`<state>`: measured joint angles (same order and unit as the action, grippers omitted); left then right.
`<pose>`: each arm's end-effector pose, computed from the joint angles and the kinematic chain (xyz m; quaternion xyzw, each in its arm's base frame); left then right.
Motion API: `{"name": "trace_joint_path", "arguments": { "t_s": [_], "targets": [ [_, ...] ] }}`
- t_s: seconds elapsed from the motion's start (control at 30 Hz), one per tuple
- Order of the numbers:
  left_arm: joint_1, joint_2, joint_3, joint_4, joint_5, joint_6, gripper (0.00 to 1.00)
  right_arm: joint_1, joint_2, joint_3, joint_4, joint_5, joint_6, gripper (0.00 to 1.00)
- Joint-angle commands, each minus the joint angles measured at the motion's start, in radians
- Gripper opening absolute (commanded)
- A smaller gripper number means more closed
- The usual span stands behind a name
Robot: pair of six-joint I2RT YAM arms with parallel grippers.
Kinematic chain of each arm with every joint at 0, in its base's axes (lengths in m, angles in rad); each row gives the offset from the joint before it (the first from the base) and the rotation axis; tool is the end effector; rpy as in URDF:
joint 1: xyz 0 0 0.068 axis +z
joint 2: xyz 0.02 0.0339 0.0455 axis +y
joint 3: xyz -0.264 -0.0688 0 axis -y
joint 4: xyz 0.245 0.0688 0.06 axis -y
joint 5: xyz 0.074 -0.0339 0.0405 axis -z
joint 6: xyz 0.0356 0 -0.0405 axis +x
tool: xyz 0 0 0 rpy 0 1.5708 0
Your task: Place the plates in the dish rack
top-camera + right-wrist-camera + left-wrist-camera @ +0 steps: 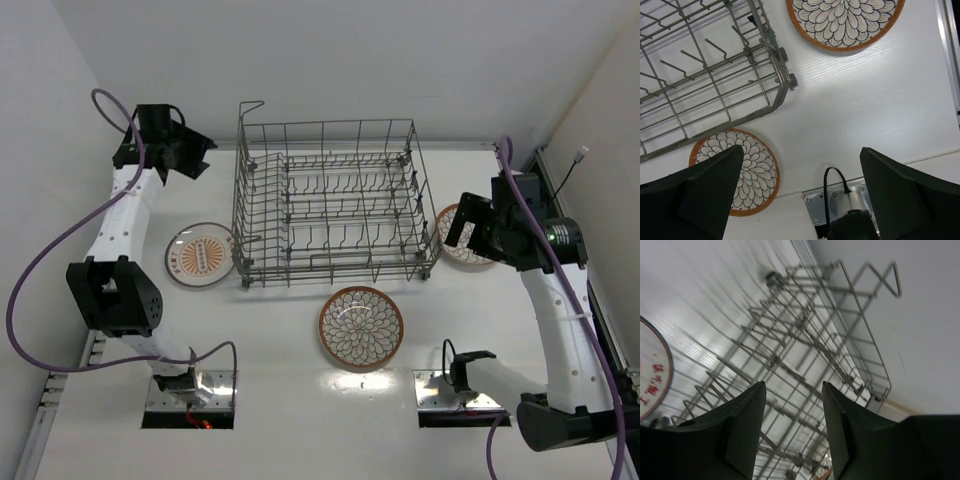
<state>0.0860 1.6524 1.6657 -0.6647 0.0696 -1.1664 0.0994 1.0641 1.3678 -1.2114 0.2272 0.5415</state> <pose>0.3716 0.0296 0.3735 -0.5124 0.7348 -0.2548 0.3642 0.1746 0.0094 0.3892 0.2420 0.9085 0.0001 0.3407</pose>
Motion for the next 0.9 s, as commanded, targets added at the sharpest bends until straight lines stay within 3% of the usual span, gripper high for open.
{"name": "trace_joint_path", "arguments": {
  "t_s": [0.0, 0.13, 0.4, 0.57, 0.7, 0.8, 0.87],
  "targets": [
    [-0.084, -0.066, 0.023, -0.015, 0.035, -0.016, 0.46, -0.006, -0.012, 0.022, 0.003, 0.06, 0.018, 1.0],
    [-0.163, -0.126, -0.024, -0.024, 0.035, 0.004, 0.46, -0.006, -0.003, 0.031, 0.003, 0.08, 0.018, 1.0],
    [-0.279, -0.276, -0.093, -0.105, -0.109, 0.073, 0.46, -0.053, 0.115, 0.103, -0.01, 0.118, 0.018, 1.0],
    [-0.325, -0.353, -0.164, -0.14, -0.131, 0.073, 0.46, -0.265, 0.203, 0.088, 0.042, -0.035, 0.018, 1.0],
    [-0.399, -0.408, -0.164, -0.174, -0.236, 0.082, 0.46, -0.45, 0.255, 0.015, 0.091, -0.204, 0.018, 1.0],
    [-0.495, -0.465, -0.178, -0.174, -0.318, 0.093, 0.58, -0.553, 0.28, -0.021, 0.101, -0.236, 0.028, 1.0],
    [-0.578, -0.496, -0.214, -0.159, -0.346, 0.131, 0.61, -0.627, 0.301, -0.061, 0.124, -0.287, 0.028, 1.0]
  ]
}}
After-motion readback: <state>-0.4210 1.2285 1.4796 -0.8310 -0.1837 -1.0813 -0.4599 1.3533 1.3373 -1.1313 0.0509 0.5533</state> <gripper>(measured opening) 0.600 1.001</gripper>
